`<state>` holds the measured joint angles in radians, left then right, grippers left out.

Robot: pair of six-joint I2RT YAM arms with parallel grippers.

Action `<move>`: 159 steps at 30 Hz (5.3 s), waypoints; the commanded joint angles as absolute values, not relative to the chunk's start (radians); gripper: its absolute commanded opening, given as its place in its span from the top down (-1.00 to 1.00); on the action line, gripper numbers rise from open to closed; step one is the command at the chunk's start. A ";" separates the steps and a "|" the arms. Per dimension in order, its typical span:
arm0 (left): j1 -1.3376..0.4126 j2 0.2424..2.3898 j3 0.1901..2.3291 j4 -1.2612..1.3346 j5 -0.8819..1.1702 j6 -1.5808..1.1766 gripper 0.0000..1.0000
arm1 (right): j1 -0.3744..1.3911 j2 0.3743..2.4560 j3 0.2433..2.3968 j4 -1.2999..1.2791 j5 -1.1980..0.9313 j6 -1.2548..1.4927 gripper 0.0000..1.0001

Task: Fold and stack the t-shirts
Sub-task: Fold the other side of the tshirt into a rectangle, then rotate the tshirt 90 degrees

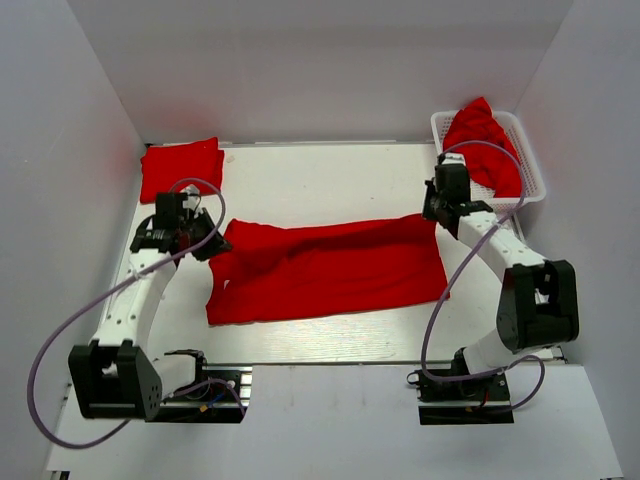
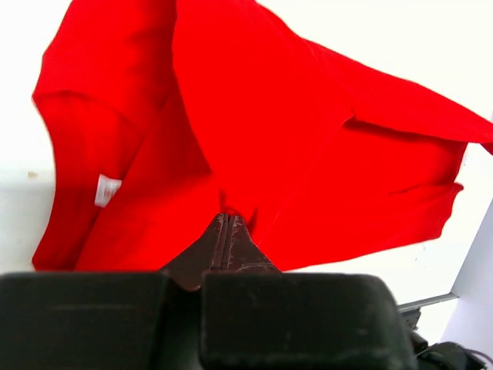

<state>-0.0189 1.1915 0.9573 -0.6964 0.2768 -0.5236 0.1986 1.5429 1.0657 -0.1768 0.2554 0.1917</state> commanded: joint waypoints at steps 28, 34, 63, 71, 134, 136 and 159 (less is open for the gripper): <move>-0.011 0.795 0.572 -0.791 0.308 -0.580 1.00 | 0.195 1.353 0.867 -0.153 0.212 0.249 1.00; -0.031 0.729 0.561 -0.831 0.341 -0.584 1.00 | 0.193 1.371 0.865 -0.149 0.222 0.268 1.00; -0.031 0.890 0.701 -0.887 0.158 -0.617 -0.63 | 0.195 1.365 0.759 -0.201 0.373 0.425 0.08; -0.031 1.060 0.807 -0.759 0.170 -0.592 -1.00 | 0.193 1.250 0.793 -0.316 0.434 0.465 -0.81; -0.077 2.401 2.202 -0.549 0.468 -0.278 -1.00 | 0.213 1.396 0.859 -0.190 -0.256 0.060 -0.81; -0.087 2.295 2.120 -0.540 0.419 -0.268 -1.00 | 0.230 1.397 0.847 -0.186 -0.319 0.043 -0.81; -0.172 2.506 2.005 -0.503 0.323 -0.339 -1.00 | 0.402 1.644 0.764 -0.097 -0.330 0.066 -0.81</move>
<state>-0.1596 2.3459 1.8877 -0.4725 0.2966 -0.3244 0.3557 1.6043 0.8169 -0.0944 -0.2909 0.0704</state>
